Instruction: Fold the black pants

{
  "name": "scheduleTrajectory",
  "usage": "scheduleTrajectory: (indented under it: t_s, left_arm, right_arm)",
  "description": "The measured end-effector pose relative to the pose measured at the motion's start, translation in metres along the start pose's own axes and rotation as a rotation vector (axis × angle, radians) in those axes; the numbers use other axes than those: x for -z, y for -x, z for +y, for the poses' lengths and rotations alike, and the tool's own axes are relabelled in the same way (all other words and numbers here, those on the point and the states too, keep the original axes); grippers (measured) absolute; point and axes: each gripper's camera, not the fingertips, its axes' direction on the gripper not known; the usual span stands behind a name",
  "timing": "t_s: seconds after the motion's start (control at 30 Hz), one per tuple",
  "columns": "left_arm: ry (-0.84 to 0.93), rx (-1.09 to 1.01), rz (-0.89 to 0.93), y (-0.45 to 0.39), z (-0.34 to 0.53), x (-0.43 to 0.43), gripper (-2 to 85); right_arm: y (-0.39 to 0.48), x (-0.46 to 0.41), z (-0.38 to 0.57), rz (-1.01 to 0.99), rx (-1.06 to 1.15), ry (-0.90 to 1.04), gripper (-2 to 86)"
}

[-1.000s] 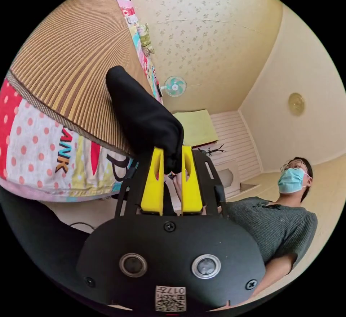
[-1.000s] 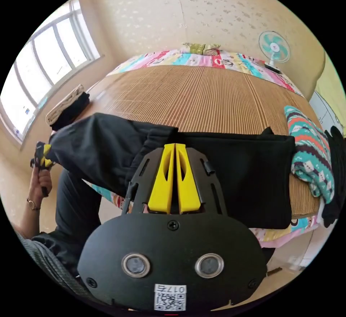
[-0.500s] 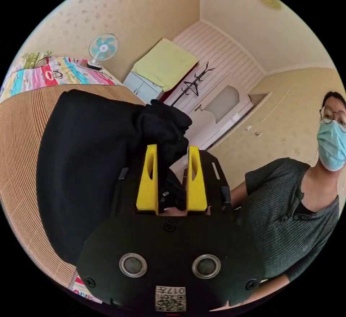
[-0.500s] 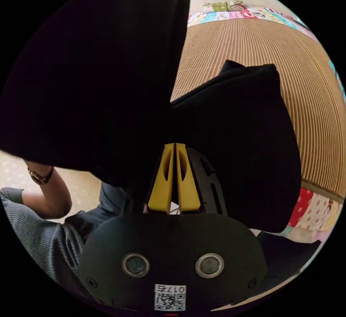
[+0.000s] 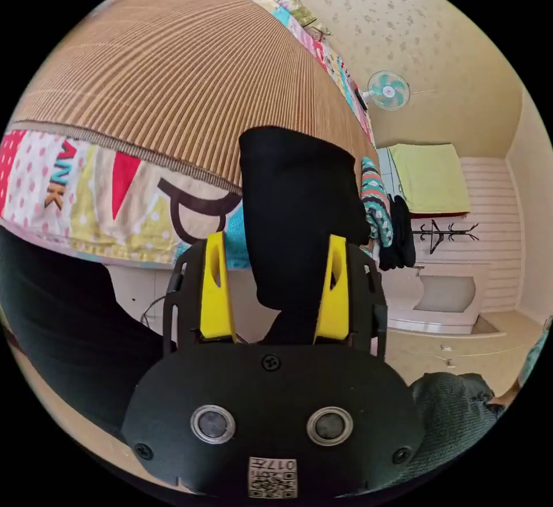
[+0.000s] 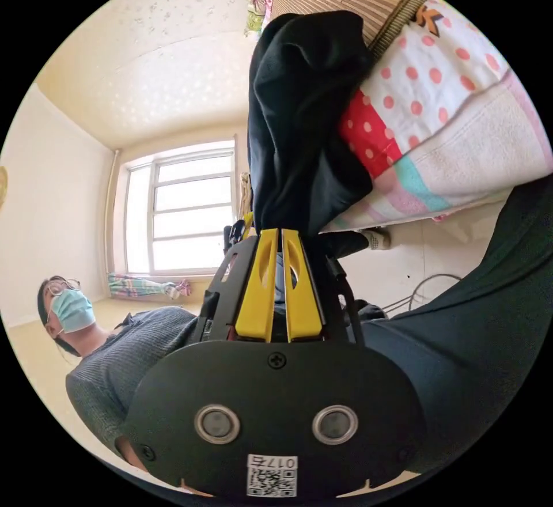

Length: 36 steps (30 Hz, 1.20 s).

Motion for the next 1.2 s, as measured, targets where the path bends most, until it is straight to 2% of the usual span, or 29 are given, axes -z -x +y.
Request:
scheduleTrajectory:
  t_s: [0.1,0.13,0.2,0.27,0.37,0.4,0.47,0.53,0.6,0.73,0.8,0.83,0.93,1.03,1.1,1.13,1.17,1.2]
  left_arm:
    - [0.136,0.112,0.239,0.031,-0.002,-0.036,23.4]
    - [0.164,0.132,0.359,0.040,-0.007,-0.045,19.9]
    - [0.186,0.216,0.480,0.054,-0.013,-0.050,15.0]
    - [0.228,0.371,0.666,0.064,-0.011,-0.053,9.7]
    - [0.223,0.251,0.850,0.028,-0.012,-0.049,6.4]
    - [0.233,0.215,0.834,0.017,-0.013,-0.046,6.2]
    - [0.256,0.018,0.669,-0.026,-0.019,-0.035,6.0]
    - [0.225,-0.113,0.539,-0.055,-0.016,-0.026,5.9]
    - [0.154,-0.221,0.465,-0.080,-0.010,-0.017,5.9]
    - [-0.027,-0.462,0.441,-0.135,-0.002,0.014,6.6]
    - [-0.047,-0.607,0.400,-0.158,0.006,0.021,8.3]
    - [-0.011,-0.694,0.384,-0.168,0.011,0.020,10.0]
    - [0.146,-0.758,0.349,-0.158,0.019,0.000,14.9]
    - [0.308,-0.636,0.234,-0.101,0.019,-0.032,16.7]
    - [0.427,-0.505,0.196,-0.055,0.015,-0.051,17.8]
    - [0.480,-0.408,0.197,-0.024,0.011,-0.059,18.7]
    - [0.484,-0.318,0.218,0.006,0.006,-0.060,19.6]
    - [0.471,-0.279,0.227,0.018,0.003,-0.060,19.9]
  right_arm:
    - [0.003,0.001,-0.010,-0.041,-0.069,0.056,18.0]
    - [0.005,0.001,-0.011,-0.053,-0.078,0.072,19.5]
    - [0.010,0.001,-0.010,-0.115,-0.100,0.112,24.9]
    - [0.013,0.004,-0.008,-0.172,-0.108,0.112,28.1]
    - [0.019,0.007,-0.017,-0.360,-0.091,0.081,31.6]
    - [0.027,0.007,-0.028,-0.465,-0.056,0.071,32.3]
    - [0.046,0.012,-0.050,-0.581,0.007,0.049,31.0]
    - [0.067,0.017,-0.077,-0.528,0.004,0.080,29.2]
    - [0.113,0.027,-0.109,-0.338,0.110,0.138,23.0]
    - [0.200,0.027,-0.135,-0.337,0.430,0.321,16.1]
    - [0.244,0.023,-0.143,-0.375,0.637,0.515,15.8]
    - [0.249,0.022,-0.146,-0.396,0.651,0.553,15.7]
    - [0.238,0.012,-0.165,-0.439,0.546,0.717,15.9]
    - [0.166,0.001,-0.174,-0.199,0.258,0.833,16.2]
    - [0.084,0.013,-0.164,0.106,-0.068,0.778,15.4]
    - [0.067,0.019,-0.157,0.168,-0.124,0.742,15.0]
    - [0.048,0.030,-0.142,0.154,-0.150,0.685,14.4]
    - [0.044,0.041,-0.125,0.051,-0.109,0.598,13.9]
